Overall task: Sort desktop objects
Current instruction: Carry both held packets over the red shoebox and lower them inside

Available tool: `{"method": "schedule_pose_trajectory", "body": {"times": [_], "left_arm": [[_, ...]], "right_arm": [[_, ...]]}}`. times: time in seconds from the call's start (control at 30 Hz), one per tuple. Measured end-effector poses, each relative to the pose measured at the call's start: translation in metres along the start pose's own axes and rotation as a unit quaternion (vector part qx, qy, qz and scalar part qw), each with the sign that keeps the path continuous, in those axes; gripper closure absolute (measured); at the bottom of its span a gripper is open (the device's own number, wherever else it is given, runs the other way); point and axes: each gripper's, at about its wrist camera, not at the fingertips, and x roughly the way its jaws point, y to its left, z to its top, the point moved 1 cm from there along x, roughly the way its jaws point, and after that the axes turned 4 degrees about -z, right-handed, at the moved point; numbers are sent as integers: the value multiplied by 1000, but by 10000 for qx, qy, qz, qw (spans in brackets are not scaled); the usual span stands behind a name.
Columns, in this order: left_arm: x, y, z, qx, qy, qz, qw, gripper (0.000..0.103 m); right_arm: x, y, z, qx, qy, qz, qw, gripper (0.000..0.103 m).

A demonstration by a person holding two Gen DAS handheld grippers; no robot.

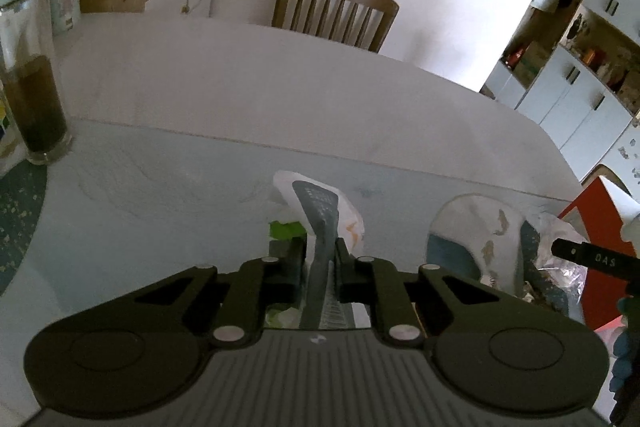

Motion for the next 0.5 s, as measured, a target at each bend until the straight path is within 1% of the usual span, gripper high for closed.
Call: {"method": "schedule_pose_trajectory", "body": {"times": [0.23, 0.5], "left_arm": [[-21, -8, 4, 106, -164, -172, 9997, 91], [-50, -25, 4, 330, -348, -525, 9975, 91]], "right_arm": [[-29, -5, -1, 92, -171, 36, 9998, 41], [-69, -9, -4, 186, -396, 34, 9990, 42]]}}
